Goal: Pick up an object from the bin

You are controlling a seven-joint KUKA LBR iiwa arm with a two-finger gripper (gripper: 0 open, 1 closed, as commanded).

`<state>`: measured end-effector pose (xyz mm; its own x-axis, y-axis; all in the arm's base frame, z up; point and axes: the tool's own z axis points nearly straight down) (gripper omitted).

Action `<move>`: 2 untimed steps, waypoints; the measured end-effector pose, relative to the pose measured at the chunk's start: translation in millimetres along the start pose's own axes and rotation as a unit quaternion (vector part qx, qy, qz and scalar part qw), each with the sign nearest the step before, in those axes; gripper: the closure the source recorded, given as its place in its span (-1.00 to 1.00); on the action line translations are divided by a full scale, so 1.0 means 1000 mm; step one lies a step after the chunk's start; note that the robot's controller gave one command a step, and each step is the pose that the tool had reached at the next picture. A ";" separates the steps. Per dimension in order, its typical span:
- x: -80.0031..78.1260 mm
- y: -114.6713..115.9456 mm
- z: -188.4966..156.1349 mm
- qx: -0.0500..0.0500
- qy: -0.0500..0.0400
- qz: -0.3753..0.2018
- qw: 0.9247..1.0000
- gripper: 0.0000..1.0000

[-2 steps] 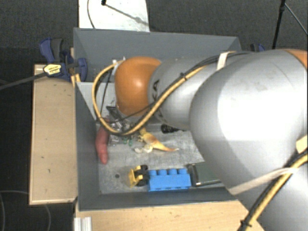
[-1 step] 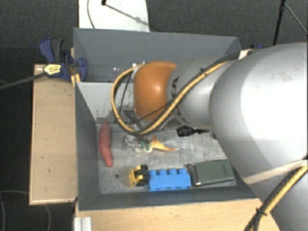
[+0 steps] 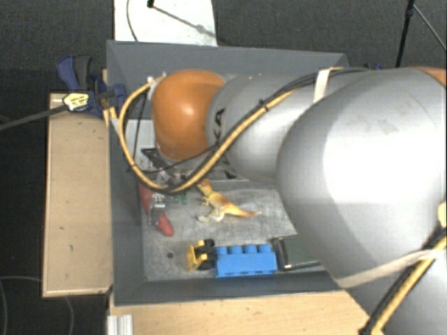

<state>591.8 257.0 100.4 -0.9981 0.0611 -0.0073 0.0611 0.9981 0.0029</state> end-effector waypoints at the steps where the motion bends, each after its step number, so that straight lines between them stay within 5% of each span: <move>1: 0.001 -0.002 0.002 0.001 0.002 0.002 1.000 -1.00; 2: 0.001 -0.002 0.024 0.001 0.002 -0.050 0.999 -1.00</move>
Offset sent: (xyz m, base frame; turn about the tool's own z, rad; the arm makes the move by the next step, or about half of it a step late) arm -0.0022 -0.0025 -0.0302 -0.1233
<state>591.0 254.6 76.8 -0.9993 -0.0383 -0.0039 -0.0383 0.9993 0.0008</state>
